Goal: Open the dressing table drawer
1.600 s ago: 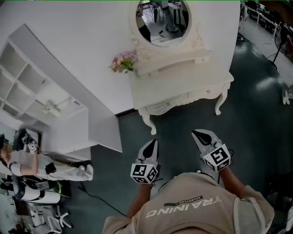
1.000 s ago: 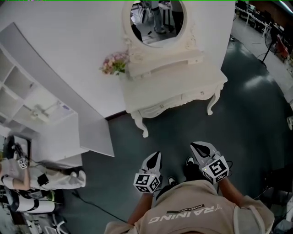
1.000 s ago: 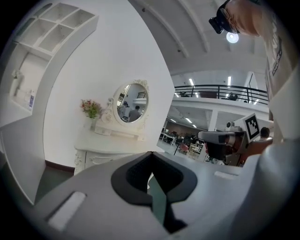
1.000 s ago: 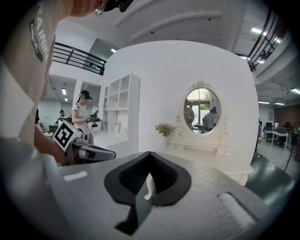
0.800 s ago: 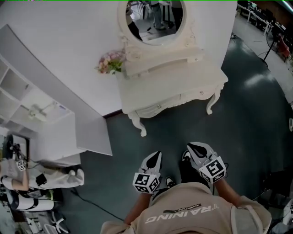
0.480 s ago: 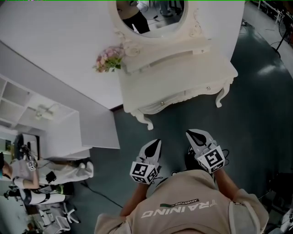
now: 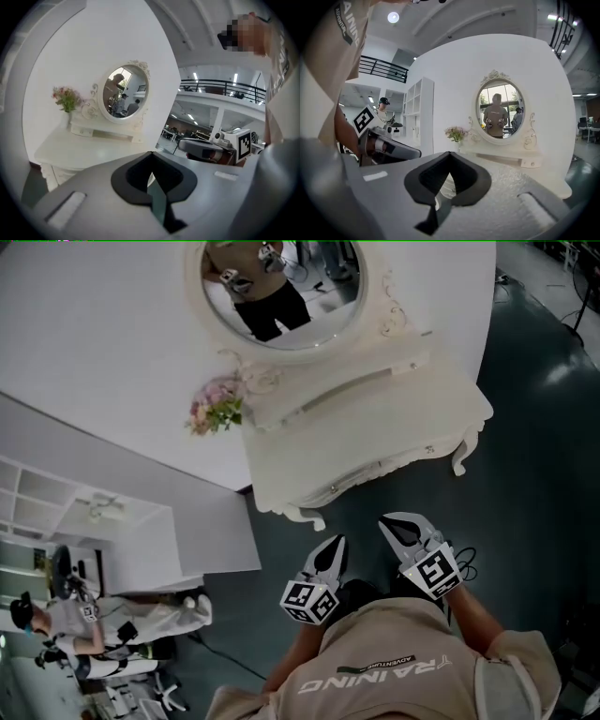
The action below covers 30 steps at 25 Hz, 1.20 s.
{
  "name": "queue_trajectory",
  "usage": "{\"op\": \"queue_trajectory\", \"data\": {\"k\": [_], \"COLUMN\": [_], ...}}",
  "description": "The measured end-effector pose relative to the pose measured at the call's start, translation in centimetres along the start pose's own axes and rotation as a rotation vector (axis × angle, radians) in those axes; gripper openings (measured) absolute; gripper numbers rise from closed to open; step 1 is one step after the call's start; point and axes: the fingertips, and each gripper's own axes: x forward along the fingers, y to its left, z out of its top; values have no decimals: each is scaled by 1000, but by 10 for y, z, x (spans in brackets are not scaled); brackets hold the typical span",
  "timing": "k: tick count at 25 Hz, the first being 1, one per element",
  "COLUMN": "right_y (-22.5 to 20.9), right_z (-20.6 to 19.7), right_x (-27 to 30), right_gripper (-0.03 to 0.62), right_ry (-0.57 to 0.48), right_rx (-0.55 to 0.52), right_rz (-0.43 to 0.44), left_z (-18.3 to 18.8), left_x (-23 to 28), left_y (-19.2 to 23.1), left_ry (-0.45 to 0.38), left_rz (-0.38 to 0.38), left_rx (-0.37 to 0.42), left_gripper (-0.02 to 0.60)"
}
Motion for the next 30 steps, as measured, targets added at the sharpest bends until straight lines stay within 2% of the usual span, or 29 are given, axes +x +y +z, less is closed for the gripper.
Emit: {"op": "queue_trajectory", "data": {"k": [1,4,8,12,16,21,23,27,30], "right_y": [-2,-13,-41,-56,-87,-122,-130,-149,-167], "right_z": [-1,-18,-33,-17,8,39,56,81,86], "right_x": [0,2,14,33,51,83,103,135,166], "right_gripper": [2,2,2,2,2,2,2,2,2], "right_ry": [5,46,72,43,48,82,67,48,52], "right_rx": [6,23,77,85,26,5,8,35,49], "right_rz": [8,13,-12,-27,-61,-92,-87,-99,-122], "left_z": [-4,-7,15,32,33,78,97,106,113], "left_x": [6,23,52,60,93,144,158,181,198], "left_y": [-3,-1,18,52,85,105,121,143,171], "left_ry": [20,71,39,10,47,-16,-36,-21,-3], "left_rz": [-12,-21,-28,-8,3,-51,-67,-137,-148], "left_rx": [4,97,130,169,241,262,235,178,161], "left_gripper": [15,15,15,15,15,15,15,15,15]}}
